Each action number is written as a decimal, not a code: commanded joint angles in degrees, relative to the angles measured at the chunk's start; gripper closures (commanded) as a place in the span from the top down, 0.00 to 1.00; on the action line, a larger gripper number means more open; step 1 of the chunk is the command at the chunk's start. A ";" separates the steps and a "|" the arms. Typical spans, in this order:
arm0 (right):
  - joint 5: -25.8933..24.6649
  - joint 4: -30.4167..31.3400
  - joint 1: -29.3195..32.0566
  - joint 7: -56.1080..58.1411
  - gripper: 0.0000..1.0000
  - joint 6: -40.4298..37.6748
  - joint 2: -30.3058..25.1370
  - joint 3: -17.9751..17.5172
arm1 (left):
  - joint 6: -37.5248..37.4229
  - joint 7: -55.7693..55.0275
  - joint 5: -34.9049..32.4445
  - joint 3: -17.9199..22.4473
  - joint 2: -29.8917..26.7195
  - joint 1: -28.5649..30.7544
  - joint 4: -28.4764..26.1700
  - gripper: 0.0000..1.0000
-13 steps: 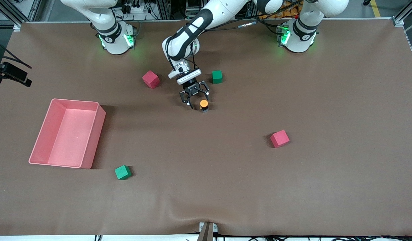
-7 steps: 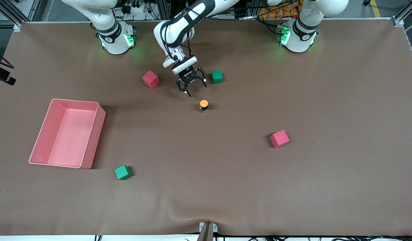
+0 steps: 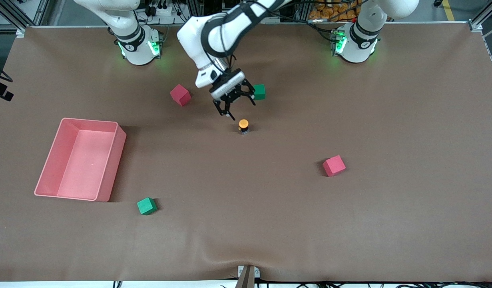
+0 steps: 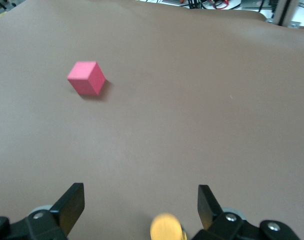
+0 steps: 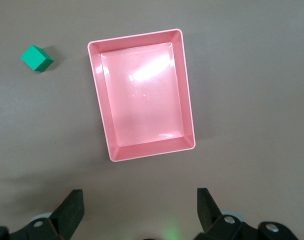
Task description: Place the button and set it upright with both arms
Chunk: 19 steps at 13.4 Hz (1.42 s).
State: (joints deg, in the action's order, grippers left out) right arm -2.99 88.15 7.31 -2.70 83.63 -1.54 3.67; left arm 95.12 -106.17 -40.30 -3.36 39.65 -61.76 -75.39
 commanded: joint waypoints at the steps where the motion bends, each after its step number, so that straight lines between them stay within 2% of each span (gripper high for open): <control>1: -0.35 0.44 0.78 -0.46 1.00 0.30 -0.22 -0.68 | 0.41 7.70 4.16 -0.68 -5.00 5.40 -1.34 1.00; 3: 1.84 0.62 0.78 -0.38 1.00 0.21 -0.57 -0.59 | 2.17 12.97 6.28 -0.68 -7.20 8.57 -1.42 1.00; 7: 2.11 0.27 -1.50 -0.11 1.00 0.65 -0.74 -1.03 | 2.52 25.98 14.26 -0.68 -10.20 16.65 -1.34 1.00; 9: 3.60 0.18 -1.68 0.59 1.00 2.40 -0.66 -1.12 | 2.53 31.00 15.16 -0.68 -11.16 18.86 -1.34 1.00; 11: 3.61 0.18 -2.64 0.68 1.00 2.41 -0.66 -1.03 | 2.61 37.31 19.79 -2.34 -13.00 24.38 -1.34 1.00; 13: 3.61 0.01 -2.65 1.99 1.00 2.59 -0.66 -0.94 | 2.70 44.26 24.73 -7.76 -14.59 33.68 -1.42 1.00; 15: 3.61 0.01 -2.65 2.70 1.00 2.59 -0.66 -1.03 | 2.44 47.44 25.27 -14.88 -15.30 43.25 -1.60 1.00; 18: 3.52 0.01 -2.65 2.70 1.00 2.50 -0.66 -0.94 | 1.04 54.73 25.36 -28.50 -15.39 60.39 -2.12 1.00; 19: 3.52 0.01 -2.65 2.70 1.00 2.50 -0.66 -0.94 | 0.25 57.45 25.54 -31.50 -15.39 64.62 -2.21 1.00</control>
State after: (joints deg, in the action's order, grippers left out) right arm -0.08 88.11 4.75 -0.68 86.11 -1.59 2.50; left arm 96.42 -53.00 -16.01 -28.32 25.57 -5.34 -75.72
